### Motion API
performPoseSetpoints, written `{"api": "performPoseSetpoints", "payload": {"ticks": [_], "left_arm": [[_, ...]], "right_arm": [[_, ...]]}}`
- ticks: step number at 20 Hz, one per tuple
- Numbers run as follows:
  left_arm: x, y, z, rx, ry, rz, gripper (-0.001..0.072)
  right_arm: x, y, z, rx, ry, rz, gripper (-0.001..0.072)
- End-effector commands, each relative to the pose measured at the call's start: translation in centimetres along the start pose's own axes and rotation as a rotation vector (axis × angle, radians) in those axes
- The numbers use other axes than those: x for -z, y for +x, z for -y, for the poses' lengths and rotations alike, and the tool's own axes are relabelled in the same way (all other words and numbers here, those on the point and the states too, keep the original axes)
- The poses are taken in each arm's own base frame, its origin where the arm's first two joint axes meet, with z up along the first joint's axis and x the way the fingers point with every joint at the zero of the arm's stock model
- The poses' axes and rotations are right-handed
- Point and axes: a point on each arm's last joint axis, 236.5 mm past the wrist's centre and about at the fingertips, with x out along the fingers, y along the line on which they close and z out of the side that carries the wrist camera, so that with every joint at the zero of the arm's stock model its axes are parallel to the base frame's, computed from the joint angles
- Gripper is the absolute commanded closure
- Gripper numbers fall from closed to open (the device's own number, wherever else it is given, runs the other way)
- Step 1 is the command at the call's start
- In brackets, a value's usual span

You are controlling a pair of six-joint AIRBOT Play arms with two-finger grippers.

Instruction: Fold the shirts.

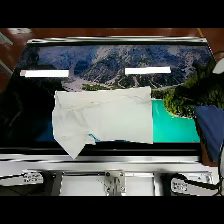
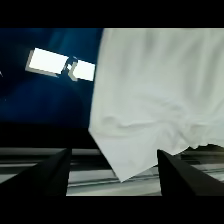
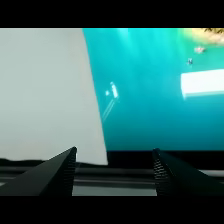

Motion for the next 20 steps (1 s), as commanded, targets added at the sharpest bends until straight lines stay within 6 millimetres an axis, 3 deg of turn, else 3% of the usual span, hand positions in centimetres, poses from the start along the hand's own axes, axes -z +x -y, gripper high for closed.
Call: {"api": "performPoseSetpoints", "payload": {"ticks": [1,3,6,12,15,16,17,18,20], "left_arm": [[5.9,4.9,-3.5,0.007,-0.084,-0.087,0.0089],[7.7,8.0,-3.2,0.055,-0.089,-0.122,0.0089],[7.3,10.6,-2.8,0.082,-0.112,-0.069,0.009],[5.1,13.5,-0.7,0.11,-0.11,-0.022,0.0096],[4.1,15.3,1.3,0.136,-0.103,-0.005,0.013],[4.0,15.7,1.9,0.139,-0.093,-0.006,0.03],[4.1,16.0,2.3,0.133,-0.07,-0.01,0.0588],[4.3,16.0,2.8,0.139,-0.034,-0.013,0.0665],[4.7,15.5,3.5,0.151,0.006,-0.025,0.0665]], "right_arm": [[3.9,2.0,-1.2,-0.196,0.106,-0.065,0.0035],[4.7,4.3,-2.3,-0.254,0.126,-0.08,0.0034],[4.8,6.1,-2.5,-0.253,0.138,-0.072,0.0034],[3.8,6.5,-1.2,-0.202,0.129,-0.022,0.0034],[3.9,6.5,-0.8,-0.184,0.134,-0.025,0.0034],[4.1,6.6,-0.2,-0.157,0.143,-0.032,0.0034],[4.6,6.8,0.7,-0.118,0.148,-0.051,0.0033],[5.7,7.3,1.5,-0.084,0.141,-0.089,0.0033],[9.5,9.1,2.3,-0.063,0.145,-0.213,0.0033]]}}
